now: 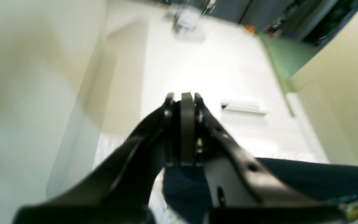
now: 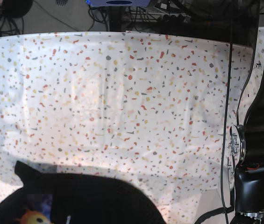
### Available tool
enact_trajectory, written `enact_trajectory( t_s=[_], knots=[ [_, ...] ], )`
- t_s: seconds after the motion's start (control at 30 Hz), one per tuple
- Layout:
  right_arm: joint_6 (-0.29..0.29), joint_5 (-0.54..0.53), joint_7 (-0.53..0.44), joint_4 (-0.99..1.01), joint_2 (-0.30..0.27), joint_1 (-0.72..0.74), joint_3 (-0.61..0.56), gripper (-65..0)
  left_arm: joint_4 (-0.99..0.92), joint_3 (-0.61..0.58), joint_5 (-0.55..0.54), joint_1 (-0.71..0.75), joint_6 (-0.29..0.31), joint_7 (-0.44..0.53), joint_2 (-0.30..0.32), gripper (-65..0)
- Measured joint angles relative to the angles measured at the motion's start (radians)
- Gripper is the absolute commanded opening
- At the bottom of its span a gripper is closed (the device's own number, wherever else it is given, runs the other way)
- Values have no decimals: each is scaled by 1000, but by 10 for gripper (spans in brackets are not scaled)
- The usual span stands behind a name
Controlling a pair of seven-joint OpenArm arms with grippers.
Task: Layout the t-shirt on the table in an organized manner, then fold the t-shirt properly
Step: 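Lift the shirt with both grippers and lay it down flattened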
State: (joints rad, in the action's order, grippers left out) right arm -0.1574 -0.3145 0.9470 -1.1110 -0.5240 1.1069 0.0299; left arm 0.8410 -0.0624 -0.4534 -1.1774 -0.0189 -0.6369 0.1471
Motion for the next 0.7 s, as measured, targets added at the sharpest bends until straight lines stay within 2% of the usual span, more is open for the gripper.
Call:
enact_trajectory(
  t_s=[0.07, 0.13, 0.27, 0.37, 0.47, 0.57, 0.63, 0.7],
  knots=[
    [0, 0, 57, -2, -11, 18, 4, -650, 64, 0, 0, 22, 0, 6, 2, -650],
    [0, 4, 127, -11, -19, -12, 7, -650, 148, 2, -5, 103, 5, -14, 17, -650],
    [0, 8, 187, -128, -16, -252, 34, -650, 333, -5, 5, 344, 0, -128, 41, -650],
    [-2, -3, 218, -232, 9, -470, 122, -650, 451, -4, 3, 526, 3, -121, 78, -650],
    [6, 14, 183, -268, 51, -671, 195, -650, 503, 2, 8, 710, -2, -108, 103, -650],
    [0, 7, 136, -254, 104, -835, 216, -650, 499, 18, 8, 883, 0, -124, 95, -650],
    [0, 9, 114, -240, 132, -904, 219, -650, 495, 66, 8, 972, 0, -114, 88, -650],
    [-1, 9, 65, -215, 145, -951, 220, -650, 484, 89, 15, 1030, -7, -50, 93, -650]
  ],
)
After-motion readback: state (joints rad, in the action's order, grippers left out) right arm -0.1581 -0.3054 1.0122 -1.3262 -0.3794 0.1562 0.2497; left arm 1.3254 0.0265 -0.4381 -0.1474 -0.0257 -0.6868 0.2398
